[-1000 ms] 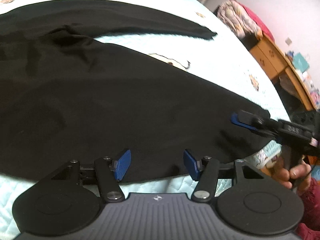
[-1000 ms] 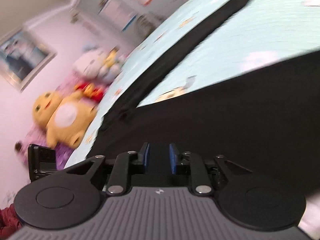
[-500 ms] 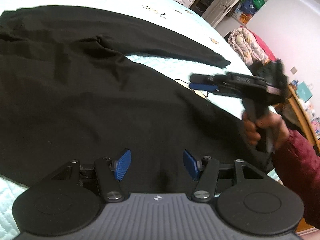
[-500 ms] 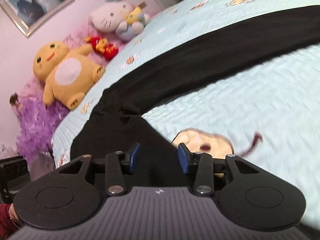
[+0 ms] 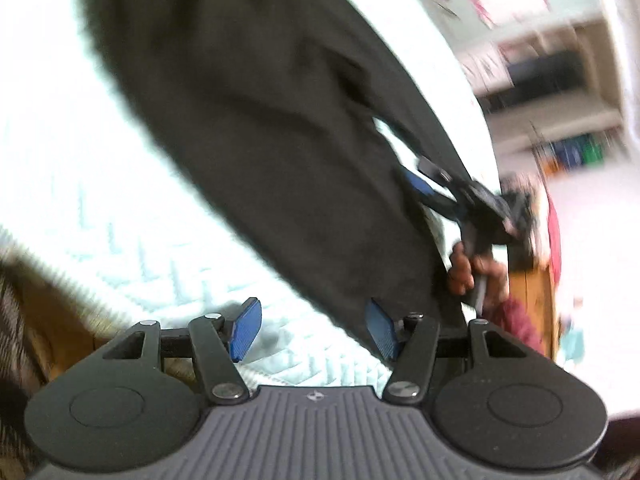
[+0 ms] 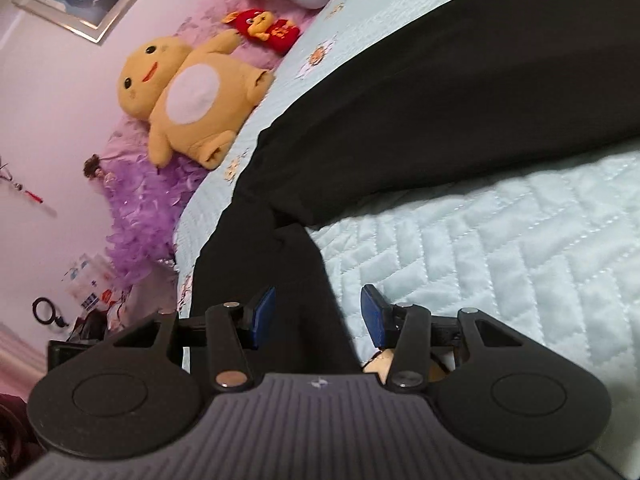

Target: Fold clothes

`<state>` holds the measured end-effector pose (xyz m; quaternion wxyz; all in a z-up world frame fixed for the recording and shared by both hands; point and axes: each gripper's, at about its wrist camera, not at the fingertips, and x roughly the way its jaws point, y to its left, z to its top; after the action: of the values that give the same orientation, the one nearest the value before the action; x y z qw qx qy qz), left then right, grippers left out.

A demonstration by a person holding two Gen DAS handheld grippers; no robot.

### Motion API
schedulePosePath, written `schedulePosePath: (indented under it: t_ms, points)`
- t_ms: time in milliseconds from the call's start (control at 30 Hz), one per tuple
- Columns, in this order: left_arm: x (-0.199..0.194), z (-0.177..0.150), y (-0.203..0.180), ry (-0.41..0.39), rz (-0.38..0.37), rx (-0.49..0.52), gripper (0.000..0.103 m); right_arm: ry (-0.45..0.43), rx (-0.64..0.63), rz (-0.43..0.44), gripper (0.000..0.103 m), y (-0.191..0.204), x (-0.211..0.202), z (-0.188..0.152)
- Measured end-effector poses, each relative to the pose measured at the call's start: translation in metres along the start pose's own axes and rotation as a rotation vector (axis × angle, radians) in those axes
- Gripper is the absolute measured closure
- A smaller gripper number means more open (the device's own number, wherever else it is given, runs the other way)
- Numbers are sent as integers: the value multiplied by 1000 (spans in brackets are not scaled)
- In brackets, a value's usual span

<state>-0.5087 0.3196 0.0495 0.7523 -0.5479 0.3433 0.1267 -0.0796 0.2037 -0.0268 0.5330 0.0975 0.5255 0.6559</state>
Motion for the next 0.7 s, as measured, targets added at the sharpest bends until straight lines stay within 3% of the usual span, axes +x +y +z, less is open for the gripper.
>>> schedulePosePath:
  t_ms: [233,333,433,500,567,600,633,700]
  points:
    - [20,4,35,-49,-147,-277,39,35,-31,26,55,8,10,-5]
    - [25,10,39,-80,-187,-320,39,57,-27,40,55,8,16,-1]
    - [27,11,32,-97,-189,-294,39,79,-20,57,58,5,20,3]
    - [28,11,29,-103,-181,-274,39,92,-33,41,66,6,24,5]
    - [27,10,28,-102,-177,-265,41,101,-51,13,87,7,28,6]
    - [27,10,28,-100,-173,-262,42,105,-57,1,90,7,29,6]
    - [26,9,28,-98,-167,-261,47,106,-59,-6,95,6,29,5]
    - [27,10,27,-88,-132,-235,71,104,-59,-14,98,6,29,5]
